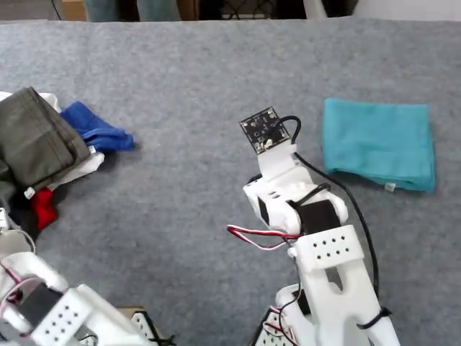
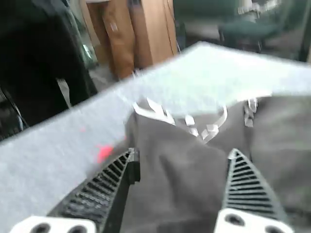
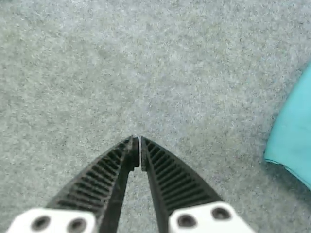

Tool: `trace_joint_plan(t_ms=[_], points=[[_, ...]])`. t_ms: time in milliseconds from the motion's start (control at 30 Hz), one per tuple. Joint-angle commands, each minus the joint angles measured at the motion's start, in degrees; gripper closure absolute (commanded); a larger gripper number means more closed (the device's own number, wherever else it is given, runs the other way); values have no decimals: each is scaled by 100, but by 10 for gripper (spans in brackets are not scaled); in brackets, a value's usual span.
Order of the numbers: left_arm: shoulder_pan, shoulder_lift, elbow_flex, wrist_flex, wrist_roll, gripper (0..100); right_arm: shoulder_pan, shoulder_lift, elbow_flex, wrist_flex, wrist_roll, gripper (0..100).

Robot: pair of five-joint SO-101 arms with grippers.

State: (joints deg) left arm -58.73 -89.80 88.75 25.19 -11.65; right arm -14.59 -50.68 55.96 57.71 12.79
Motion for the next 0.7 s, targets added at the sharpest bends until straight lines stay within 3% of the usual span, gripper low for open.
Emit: trace_joint_plan(t_ms=[0, 167, 367, 533, 667], points=[[409, 1213, -4, -633, 255, 722, -62, -13, -48, -79, 0, 984], [321, 3455, -1130, -905, 1187, 722, -44, -22, -13, -70, -9, 984], [233, 6119, -2677, -835, 1319, 751, -44, -48, -40, 132, -35, 984], [-4, 6145, -3670, 809, 738, 983, -35, -57, -22, 237, -35, 984], [259, 5345, -4215, 2418, 633, 972, -35, -57, -40, 220, -18, 984]])
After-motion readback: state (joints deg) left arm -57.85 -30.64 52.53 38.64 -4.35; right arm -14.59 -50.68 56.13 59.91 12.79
